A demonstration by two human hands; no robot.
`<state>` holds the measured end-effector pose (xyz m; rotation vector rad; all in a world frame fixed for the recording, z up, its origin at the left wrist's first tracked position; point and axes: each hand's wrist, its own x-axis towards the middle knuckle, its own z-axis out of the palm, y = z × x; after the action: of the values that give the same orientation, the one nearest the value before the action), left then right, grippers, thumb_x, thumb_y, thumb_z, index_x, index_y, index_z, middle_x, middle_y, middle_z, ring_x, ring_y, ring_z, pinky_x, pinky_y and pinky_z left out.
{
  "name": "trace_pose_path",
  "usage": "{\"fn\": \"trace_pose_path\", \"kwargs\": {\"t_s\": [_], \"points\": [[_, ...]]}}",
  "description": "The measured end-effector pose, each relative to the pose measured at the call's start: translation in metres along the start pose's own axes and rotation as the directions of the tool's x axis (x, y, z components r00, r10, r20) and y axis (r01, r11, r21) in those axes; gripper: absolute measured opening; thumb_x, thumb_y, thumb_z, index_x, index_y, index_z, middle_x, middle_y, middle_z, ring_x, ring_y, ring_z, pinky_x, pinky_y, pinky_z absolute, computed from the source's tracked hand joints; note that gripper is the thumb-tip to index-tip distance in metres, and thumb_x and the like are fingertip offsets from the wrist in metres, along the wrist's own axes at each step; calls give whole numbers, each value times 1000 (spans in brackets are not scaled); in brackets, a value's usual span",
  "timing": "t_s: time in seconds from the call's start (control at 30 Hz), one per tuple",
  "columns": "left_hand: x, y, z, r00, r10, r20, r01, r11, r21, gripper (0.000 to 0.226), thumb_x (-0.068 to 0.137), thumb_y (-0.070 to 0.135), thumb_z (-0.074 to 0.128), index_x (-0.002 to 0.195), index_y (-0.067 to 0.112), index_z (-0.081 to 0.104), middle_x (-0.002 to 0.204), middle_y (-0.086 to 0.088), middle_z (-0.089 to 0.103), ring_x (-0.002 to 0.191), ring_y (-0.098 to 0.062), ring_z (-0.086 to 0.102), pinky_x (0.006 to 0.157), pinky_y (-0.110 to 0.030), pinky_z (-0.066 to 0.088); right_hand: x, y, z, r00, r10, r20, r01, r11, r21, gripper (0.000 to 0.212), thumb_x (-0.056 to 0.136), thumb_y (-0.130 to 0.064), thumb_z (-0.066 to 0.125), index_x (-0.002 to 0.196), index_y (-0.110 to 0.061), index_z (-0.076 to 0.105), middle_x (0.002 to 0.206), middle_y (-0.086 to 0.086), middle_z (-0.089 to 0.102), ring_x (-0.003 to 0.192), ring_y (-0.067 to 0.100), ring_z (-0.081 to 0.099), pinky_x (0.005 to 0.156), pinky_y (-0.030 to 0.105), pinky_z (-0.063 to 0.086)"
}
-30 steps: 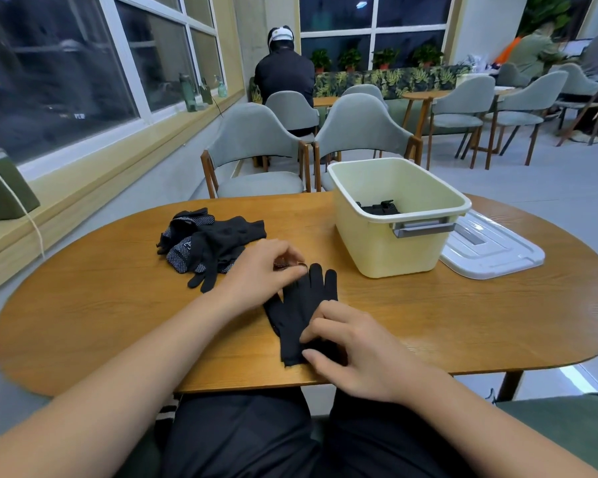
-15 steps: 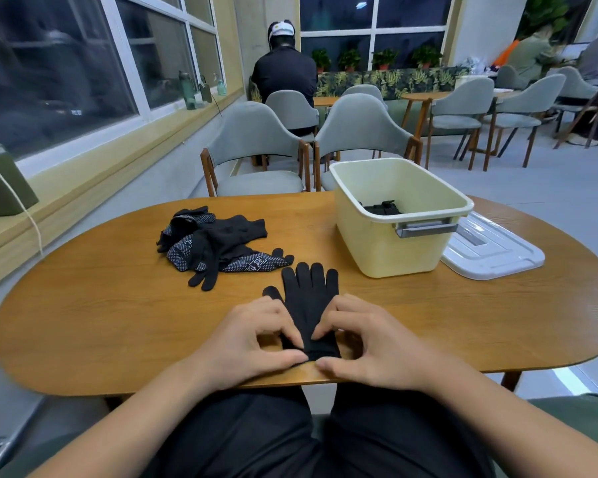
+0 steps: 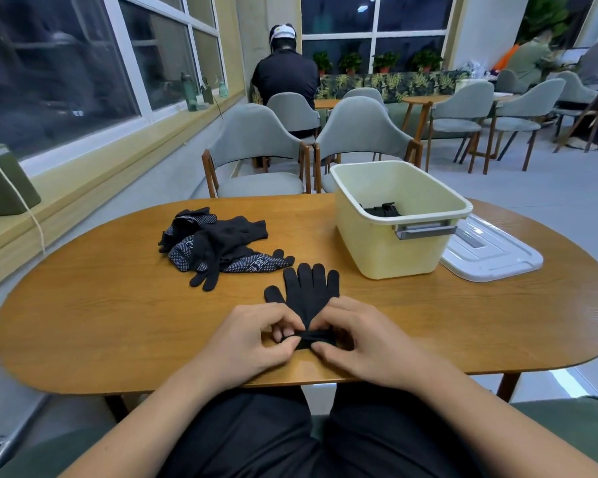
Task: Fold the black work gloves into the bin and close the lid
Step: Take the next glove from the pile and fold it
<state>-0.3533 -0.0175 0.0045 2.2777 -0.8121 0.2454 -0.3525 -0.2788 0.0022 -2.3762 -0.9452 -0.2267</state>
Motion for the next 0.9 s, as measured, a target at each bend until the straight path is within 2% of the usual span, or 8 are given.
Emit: {"fn": "trace_pose_path", "kwargs": {"t_s": [0.17, 0.3, 0.37, 0.5, 0.6, 0.73, 0.83, 0.9], "points": [[1, -3, 1, 1000, -15, 3, 15, 999, 48, 24, 91, 44, 83, 114, 39, 76, 99, 20, 69, 95, -9, 67, 80, -18, 49, 2, 7, -6, 982, 184, -50, -169, 960, 222, 21, 99, -33, 77, 119, -36, 70, 93, -15, 71, 92, 10, 70, 82, 26, 54], [3, -7, 0, 993, -112, -37, 110, 993, -34, 14, 95, 34, 81, 105, 43, 77, 96, 18, 75, 85, -13, 70, 75, -16, 49, 1, 6, -6, 980, 195, -47, -177, 951, 255, 10, 102, -36, 75, 111, -36, 72, 92, -13, 73, 90, 13, 70, 80, 33, 55], [4, -7, -1, 988, -151, -31, 149, 986, -72, 10, 97, 32, 79, 100, 41, 78, 95, 17, 76, 86, -15, 71, 74, -19, 51, 2, 8, -6, 976, 213, -41, -194, 944, 267, 5, 101, -38, 75, 105, -35, 76, 93, -14, 75, 93, 11, 71, 81, 32, 56], [6, -8, 1, 988, -149, -42, 147, 988, -39, 10, 96, 29, 79, 93, 38, 77, 90, 16, 73, 80, -16, 66, 71, -23, 51, 7, 6, -3, 956, 284, -72, -253, 924, 287, 9, 100, -40, 76, 96, -32, 79, 85, -13, 74, 80, 7, 69, 74, 27, 54], [6, -8, 2, 988, -143, -62, 144, 989, 12, 11, 94, 29, 80, 89, 39, 75, 90, 15, 67, 82, -16, 65, 72, -24, 51, 8, 4, 2, 955, 281, -99, -255, 942, 217, 10, 99, -38, 77, 93, -31, 78, 82, -13, 72, 79, 7, 67, 73, 27, 53], [4, -4, 1, 989, -94, -109, 101, 993, 56, 16, 92, 24, 82, 89, 38, 74, 98, 17, 64, 83, -14, 64, 72, -16, 47, 6, 5, 7, 961, 229, -156, -227, 973, 33, 11, 98, -40, 75, 90, -32, 72, 93, -14, 58, 84, 9, 61, 74, 30, 53], [0, -1, 1, 994, -27, -106, 39, 994, 104, 18, 94, 18, 80, 93, 35, 74, 100, 20, 60, 83, -8, 61, 71, -14, 47, 4, 2, 9, 979, 102, -177, -118, 990, -83, 3, 99, -36, 70, 100, -33, 70, 104, -18, 51, 87, 7, 59, 73, 33, 56], [-1, -1, 1, 996, 11, -92, 3, 990, 144, 15, 94, 19, 77, 96, 34, 74, 101, 21, 60, 85, -3, 60, 72, -17, 49, 1, 2, 10, 985, 9, -172, -36, 987, -155, 9, 99, -25, 67, 106, -31, 70, 108, -15, 53, 92, 8, 58, 71, 32, 55]]}}
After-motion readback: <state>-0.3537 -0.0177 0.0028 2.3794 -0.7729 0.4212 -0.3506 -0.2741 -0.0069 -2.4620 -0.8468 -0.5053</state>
